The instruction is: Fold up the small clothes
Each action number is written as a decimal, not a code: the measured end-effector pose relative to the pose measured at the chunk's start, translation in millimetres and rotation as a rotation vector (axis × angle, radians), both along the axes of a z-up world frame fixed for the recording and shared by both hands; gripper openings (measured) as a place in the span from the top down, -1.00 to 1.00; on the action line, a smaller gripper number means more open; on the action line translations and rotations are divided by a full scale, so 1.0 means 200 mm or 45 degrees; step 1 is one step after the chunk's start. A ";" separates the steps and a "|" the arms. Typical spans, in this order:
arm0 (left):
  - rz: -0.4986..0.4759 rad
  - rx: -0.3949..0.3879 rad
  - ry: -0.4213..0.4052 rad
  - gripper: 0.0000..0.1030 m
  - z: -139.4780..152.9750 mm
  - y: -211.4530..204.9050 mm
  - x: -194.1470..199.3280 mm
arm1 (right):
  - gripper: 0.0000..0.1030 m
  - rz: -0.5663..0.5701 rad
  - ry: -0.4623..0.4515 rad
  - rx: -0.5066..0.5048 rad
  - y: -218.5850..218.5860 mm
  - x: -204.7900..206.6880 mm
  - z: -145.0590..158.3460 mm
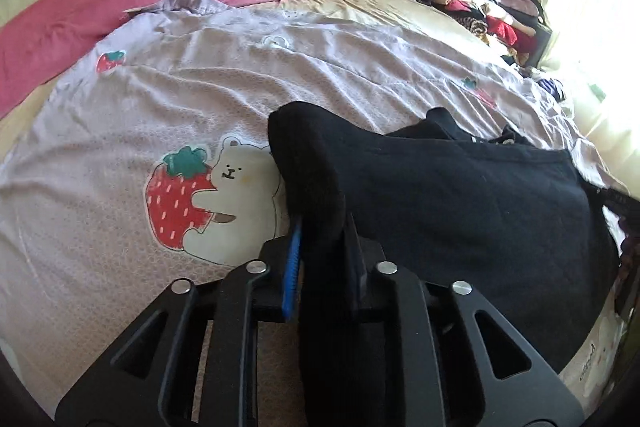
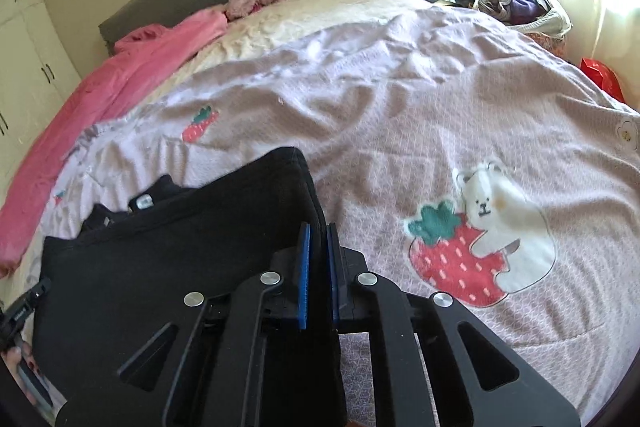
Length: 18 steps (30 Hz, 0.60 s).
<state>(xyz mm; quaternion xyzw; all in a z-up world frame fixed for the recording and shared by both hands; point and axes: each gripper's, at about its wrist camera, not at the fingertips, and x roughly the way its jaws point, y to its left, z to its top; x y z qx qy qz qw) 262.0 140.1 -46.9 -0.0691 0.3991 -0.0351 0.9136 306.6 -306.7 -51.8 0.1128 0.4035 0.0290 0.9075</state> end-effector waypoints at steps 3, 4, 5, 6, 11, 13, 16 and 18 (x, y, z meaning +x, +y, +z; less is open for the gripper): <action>-0.003 0.021 -0.007 0.73 0.02 -0.02 -0.02 | 0.82 -0.009 -0.004 -0.032 0.02 -0.02 0.01; -0.004 0.021 -0.004 0.73 0.02 -0.03 -0.03 | 0.74 -0.009 -0.003 -0.040 0.02 -0.02 0.01; -0.004 0.017 -0.001 0.72 0.02 -0.03 -0.04 | 0.66 -0.007 -0.002 -0.051 0.02 -0.03 0.01; -0.001 0.015 0.008 0.69 0.02 -0.02 -0.04 | 0.62 0.006 -0.007 -0.079 0.03 -0.05 0.02; 0.002 0.009 0.009 0.55 0.06 -0.04 -0.08 | 0.36 0.049 -0.030 -0.156 0.06 -0.11 0.03; -0.001 0.017 0.002 0.43 0.08 -0.05 -0.09 | 0.29 0.043 -0.039 -0.133 0.05 -0.14 0.04; -0.009 0.018 -0.014 0.35 0.11 -0.06 -0.11 | 0.14 0.045 -0.058 -0.137 0.06 -0.19 0.07; -0.007 0.019 -0.025 0.30 0.13 -0.07 -0.12 | 0.05 0.059 -0.080 -0.157 0.08 -0.24 0.10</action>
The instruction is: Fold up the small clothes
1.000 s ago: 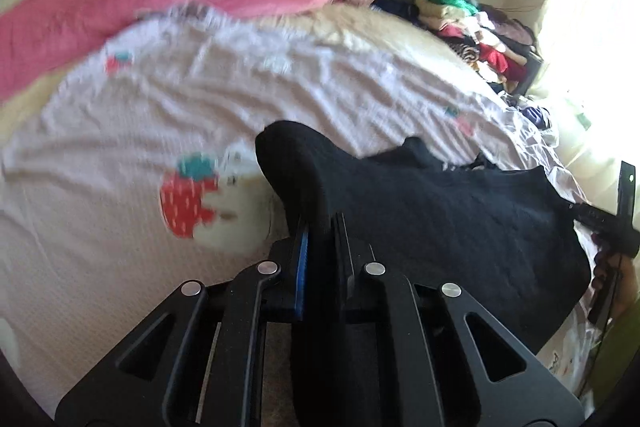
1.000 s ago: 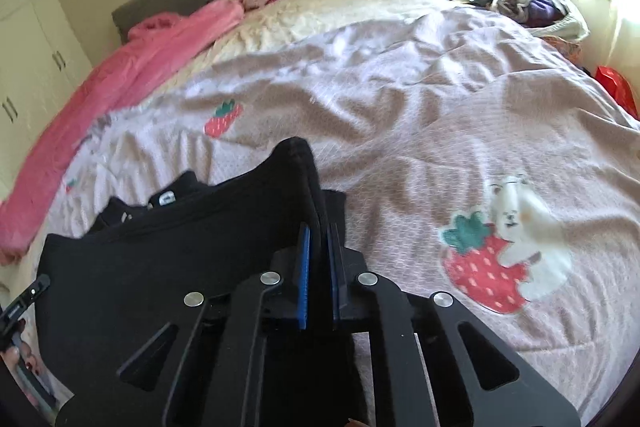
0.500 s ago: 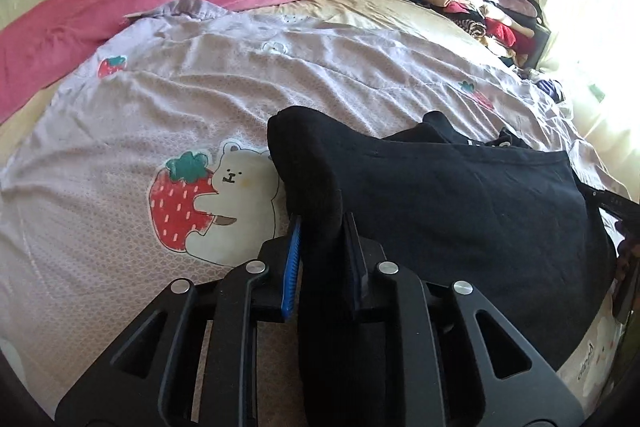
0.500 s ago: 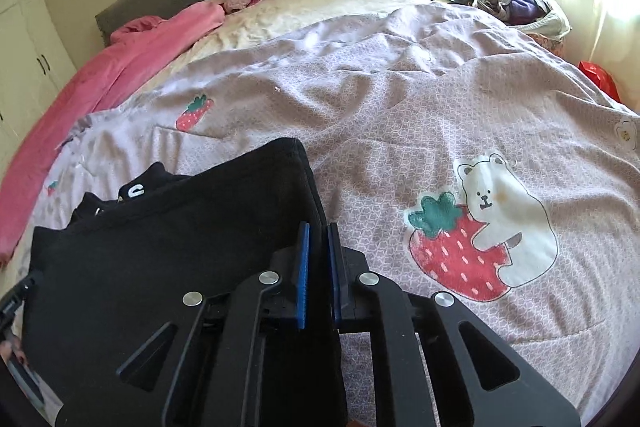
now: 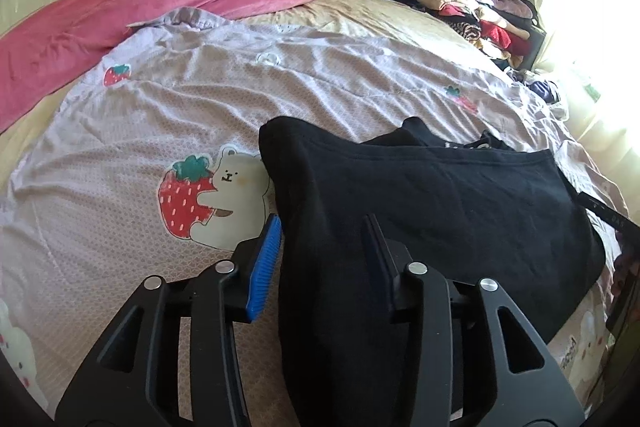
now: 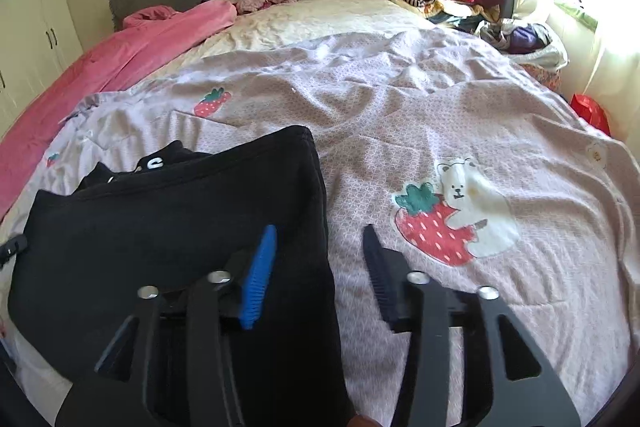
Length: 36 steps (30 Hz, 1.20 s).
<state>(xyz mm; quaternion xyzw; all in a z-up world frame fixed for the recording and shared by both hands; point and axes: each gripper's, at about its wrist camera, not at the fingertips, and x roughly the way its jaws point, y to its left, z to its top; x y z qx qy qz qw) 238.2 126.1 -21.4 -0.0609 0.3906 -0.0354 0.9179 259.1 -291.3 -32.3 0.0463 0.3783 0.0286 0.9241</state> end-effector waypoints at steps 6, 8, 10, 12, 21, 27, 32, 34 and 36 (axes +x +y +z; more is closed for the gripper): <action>-0.009 -0.003 -0.034 0.15 0.05 -0.02 -0.05 | 0.04 0.074 -0.074 -0.048 0.08 -0.14 0.08; -0.014 -0.003 -0.041 0.10 0.07 -0.03 -0.07 | 0.00 0.105 -0.085 -0.047 0.11 -0.17 0.10; -0.025 -0.004 -0.049 0.07 0.08 -0.04 -0.09 | -0.03 0.142 -0.094 -0.050 0.15 -0.21 0.12; -0.047 -0.011 -0.044 0.06 0.09 -0.07 -0.11 | -0.04 0.182 -0.101 -0.054 0.20 -0.25 0.13; -0.120 0.028 0.106 0.06 -0.05 -0.16 -0.18 | -0.13 0.263 0.019 -0.050 0.32 -0.28 0.02; -0.113 0.041 0.145 0.01 -0.11 -0.16 -0.19 | -0.18 0.235 0.128 -0.022 0.31 -0.27 -0.07; -0.098 -0.015 0.092 -0.14 -0.05 -0.12 -0.22 | -0.28 0.286 0.061 -0.040 0.35 -0.33 0.00; -0.083 -0.029 0.056 -0.19 -0.01 -0.09 -0.23 | -0.38 0.304 0.030 -0.045 0.39 -0.36 0.04; -0.069 -0.029 0.036 -0.22 0.02 -0.08 -0.23 | -0.41 0.337 0.003 -0.048 0.43 -0.39 0.07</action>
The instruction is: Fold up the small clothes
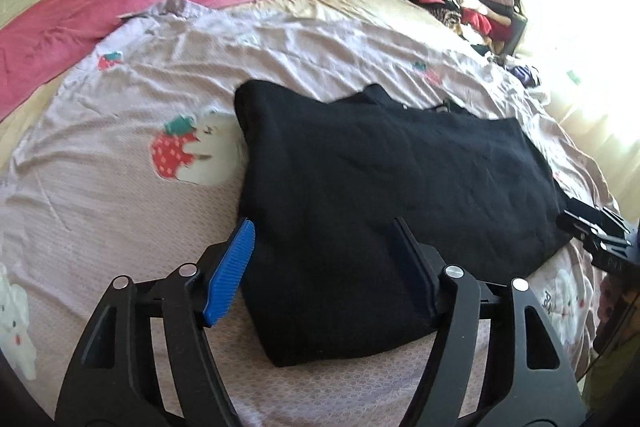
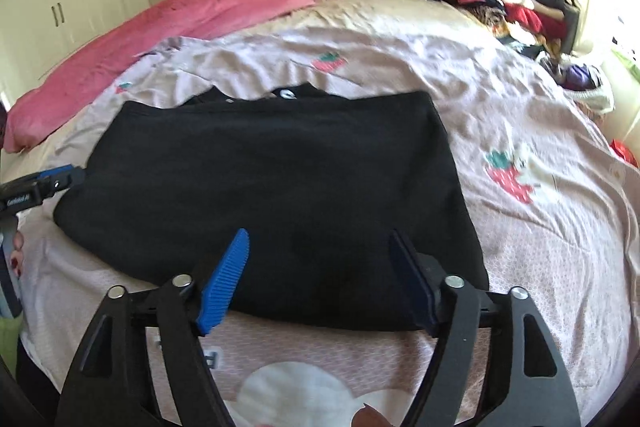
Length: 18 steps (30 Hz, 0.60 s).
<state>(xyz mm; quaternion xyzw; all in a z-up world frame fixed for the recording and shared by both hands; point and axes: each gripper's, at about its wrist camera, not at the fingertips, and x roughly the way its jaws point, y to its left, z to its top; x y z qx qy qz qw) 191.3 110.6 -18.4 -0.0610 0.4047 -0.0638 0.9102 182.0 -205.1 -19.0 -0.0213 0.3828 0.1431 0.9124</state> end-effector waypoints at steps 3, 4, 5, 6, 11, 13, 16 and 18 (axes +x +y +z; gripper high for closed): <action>0.029 -0.003 -0.029 -0.34 0.03 0.03 -0.01 | -0.55 0.057 -0.030 -0.016 0.09 -0.02 0.04; 0.036 -0.003 -0.037 -0.41 0.04 0.04 -0.01 | -0.60 0.075 -0.046 -0.021 0.11 -0.03 0.06; 0.046 0.001 -0.045 -0.43 0.05 0.05 -0.01 | -0.62 0.097 -0.059 -0.022 0.15 -0.05 0.07; 0.056 0.002 -0.051 -0.44 0.05 0.06 -0.01 | -0.62 0.126 -0.068 -0.019 0.18 -0.06 0.08; 0.112 0.015 -0.069 -0.51 0.08 0.14 0.00 | -0.62 0.236 -0.107 -0.057 0.36 -0.08 0.12; 0.125 0.013 -0.078 -0.57 0.09 0.16 0.00 | -0.62 0.279 -0.121 -0.087 0.45 -0.09 0.12; 0.141 0.027 -0.081 -0.58 0.10 0.18 0.00 | -0.62 0.345 -0.130 -0.120 0.56 -0.10 0.11; 0.150 0.028 -0.079 -0.62 0.09 0.19 0.00 | -0.62 0.384 -0.138 -0.138 0.62 -0.12 0.11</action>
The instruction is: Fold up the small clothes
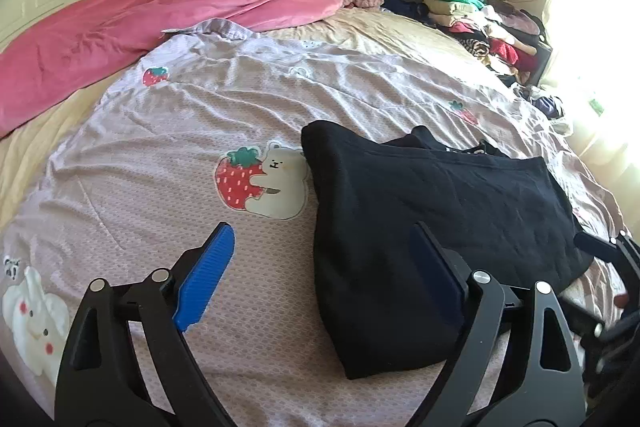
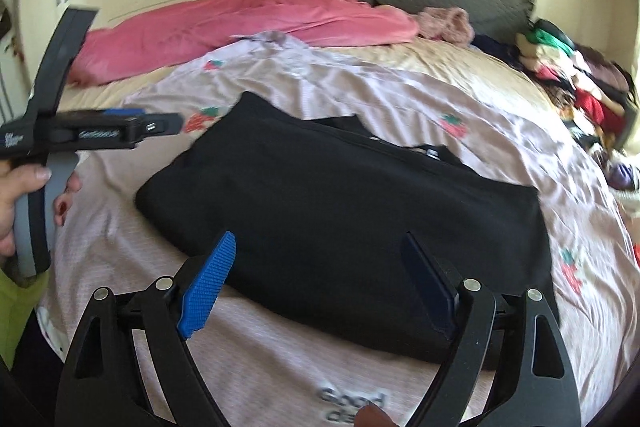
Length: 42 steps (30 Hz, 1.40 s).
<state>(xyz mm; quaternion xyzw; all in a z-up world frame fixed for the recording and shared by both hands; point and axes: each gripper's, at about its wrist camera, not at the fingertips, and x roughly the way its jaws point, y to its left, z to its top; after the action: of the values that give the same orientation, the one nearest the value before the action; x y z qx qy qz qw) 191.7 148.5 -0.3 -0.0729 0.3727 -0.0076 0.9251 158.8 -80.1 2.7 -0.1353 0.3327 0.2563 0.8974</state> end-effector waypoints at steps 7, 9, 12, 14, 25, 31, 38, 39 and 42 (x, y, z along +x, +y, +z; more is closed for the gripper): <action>0.043 -0.007 0.015 -0.66 -0.01 0.06 0.02 | -0.63 0.111 0.021 -0.035 0.20 -0.02 -0.05; 0.057 -0.012 0.018 -0.66 -0.02 0.08 0.02 | -0.63 0.133 0.015 -0.054 0.24 -0.04 -0.07; 0.071 -0.016 0.025 -0.70 -0.02 0.10 0.03 | -0.63 0.161 0.010 -0.098 0.31 -0.05 -0.10; 0.076 -0.018 0.027 -0.74 -0.03 0.11 0.03 | -0.63 0.170 0.002 -0.130 0.34 -0.05 -0.12; 0.092 -0.044 0.063 -0.74 -0.08 0.14 0.09 | -0.63 0.224 -0.022 -0.250 0.47 -0.08 -0.22; 0.090 -0.057 0.072 -0.74 -0.08 0.15 0.11 | -0.63 0.190 -0.063 -0.371 0.53 -0.04 -0.32; 0.086 -0.070 0.078 -0.74 -0.09 0.14 0.13 | -0.60 0.177 -0.176 -0.424 0.59 0.03 -0.35; 0.083 -0.076 0.078 -0.74 -0.09 0.14 0.14 | -0.53 0.183 -0.191 -0.415 0.58 0.03 -0.35; 0.080 -0.106 0.086 -0.74 -0.09 0.14 0.18 | 0.05 0.184 -0.210 -0.341 0.54 0.05 -0.30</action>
<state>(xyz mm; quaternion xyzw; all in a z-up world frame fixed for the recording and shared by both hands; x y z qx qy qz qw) 227.0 175.9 -18.8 -0.1231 0.4006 0.0086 0.9079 168.6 27.3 -58.2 -0.2979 0.2785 0.2614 0.8748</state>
